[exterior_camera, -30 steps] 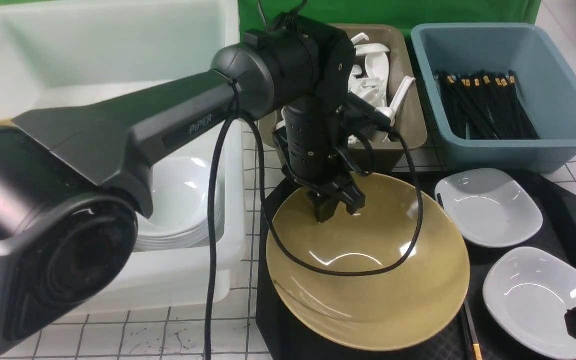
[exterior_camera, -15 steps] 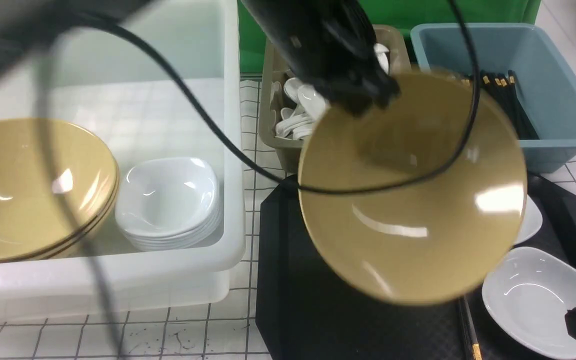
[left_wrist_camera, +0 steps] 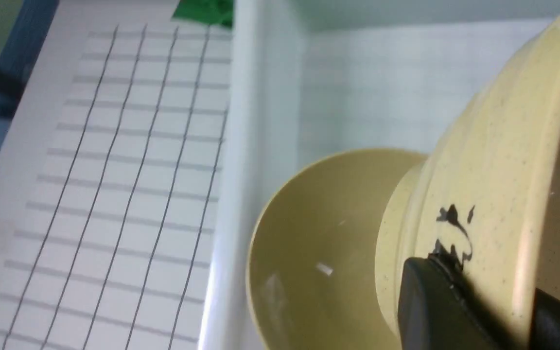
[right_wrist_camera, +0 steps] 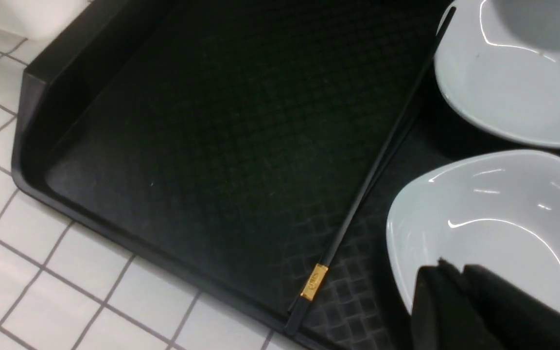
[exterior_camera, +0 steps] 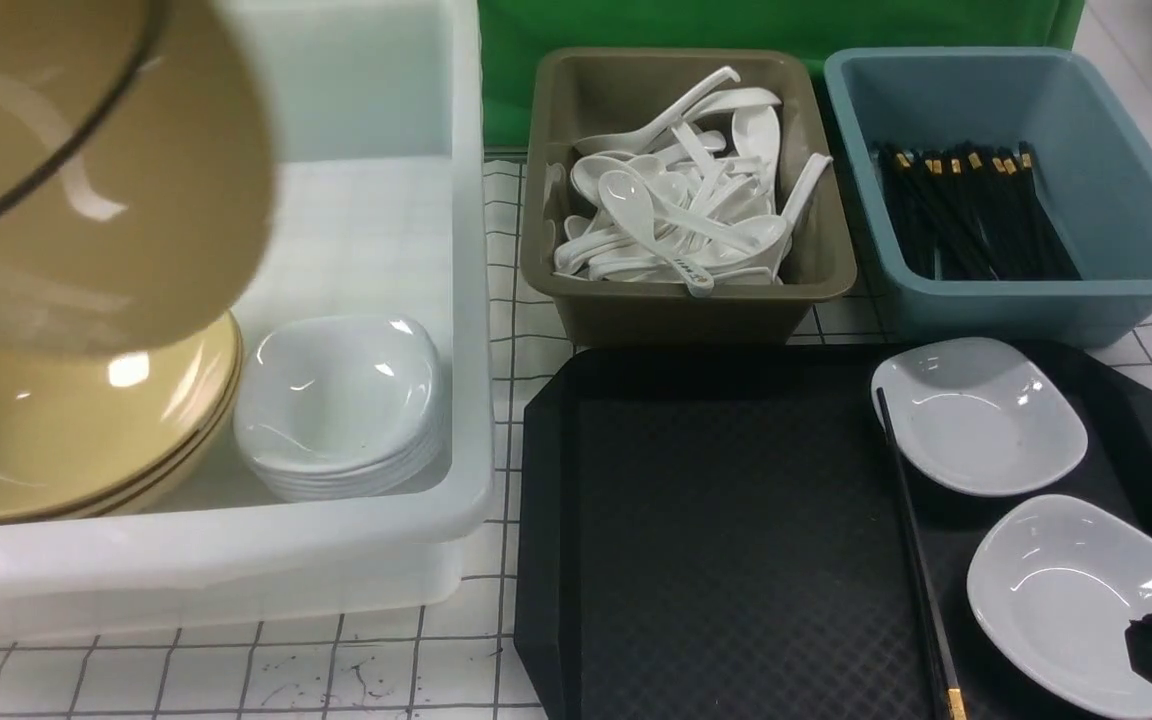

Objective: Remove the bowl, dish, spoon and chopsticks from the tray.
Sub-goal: Use the left arm to put the noodle bowl into the large storage box on the left

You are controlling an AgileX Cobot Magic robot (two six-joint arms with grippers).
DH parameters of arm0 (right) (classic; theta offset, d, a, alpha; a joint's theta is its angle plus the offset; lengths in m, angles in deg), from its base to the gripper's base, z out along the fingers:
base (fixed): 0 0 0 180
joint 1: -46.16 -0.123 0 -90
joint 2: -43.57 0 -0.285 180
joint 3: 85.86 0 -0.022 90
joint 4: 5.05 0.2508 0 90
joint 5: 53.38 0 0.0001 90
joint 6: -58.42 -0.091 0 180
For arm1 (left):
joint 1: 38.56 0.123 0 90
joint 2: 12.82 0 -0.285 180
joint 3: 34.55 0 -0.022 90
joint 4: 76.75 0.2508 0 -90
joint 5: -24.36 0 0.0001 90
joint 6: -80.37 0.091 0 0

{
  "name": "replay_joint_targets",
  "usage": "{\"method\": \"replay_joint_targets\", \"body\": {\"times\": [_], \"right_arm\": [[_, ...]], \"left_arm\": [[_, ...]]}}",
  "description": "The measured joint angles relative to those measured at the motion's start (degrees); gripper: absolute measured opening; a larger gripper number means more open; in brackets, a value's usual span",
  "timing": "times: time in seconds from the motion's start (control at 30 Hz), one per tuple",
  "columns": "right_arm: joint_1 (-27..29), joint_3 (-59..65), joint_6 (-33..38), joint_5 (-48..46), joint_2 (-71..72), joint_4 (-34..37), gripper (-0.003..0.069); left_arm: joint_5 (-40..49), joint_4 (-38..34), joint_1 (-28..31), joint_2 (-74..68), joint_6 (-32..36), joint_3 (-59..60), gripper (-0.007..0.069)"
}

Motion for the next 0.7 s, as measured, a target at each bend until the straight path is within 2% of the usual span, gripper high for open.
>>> {"method": "replay_joint_targets", "body": {"times": [0.07,0.13,0.27,0.4,0.47,0.53,0.57,0.67,0.7], "right_arm": [[0.00,0.00,0.00,0.00,0.00,0.05,0.0089],[0.00,0.00,0.00,0.00,0.00,0.05,0.0092],[0.00,0.00,0.00,0.00,0.00,0.05,0.0095],[0.00,0.00,0.00,0.02,0.00,0.05,0.0098],[0.00,0.00,0.00,0.02,0.00,0.05,0.0099],[0.00,0.00,0.00,0.02,0.00,0.07,0.0100],[0.00,0.00,0.00,0.02,0.00,0.07,0.0100],[0.00,0.00,0.00,0.02,0.00,0.07,0.0099],[0.00,0.00,0.00,0.02,0.00,0.07,0.0099]], "left_arm": [[-2.86,-0.70,3.65,1.37,-1.36,4.46,0.0005],[-11.21,-1.90,8.97,2.54,-4.06,14.16,0.0005],[-20.65,-2.51,13.31,1.83,-6.03,24.04,0.0007],[-27.90,-2.18,14.40,0.62,-5.85,29.28,0.0039],[-30.22,-1.87,14.60,0.15,-5.46,30.67,0.0081],[-32.01,-1.59,14.60,-0.95,-5.22,31.88,0.0187],[-32.01,-1.59,14.60,-1.05,-5.22,31.88,0.0197],[-32.84,-1.33,14.60,-2.64,-4.96,32.24,0.0379],[-32.82,-1.33,14.60,-2.64,-4.96,32.24,0.0388]]}}
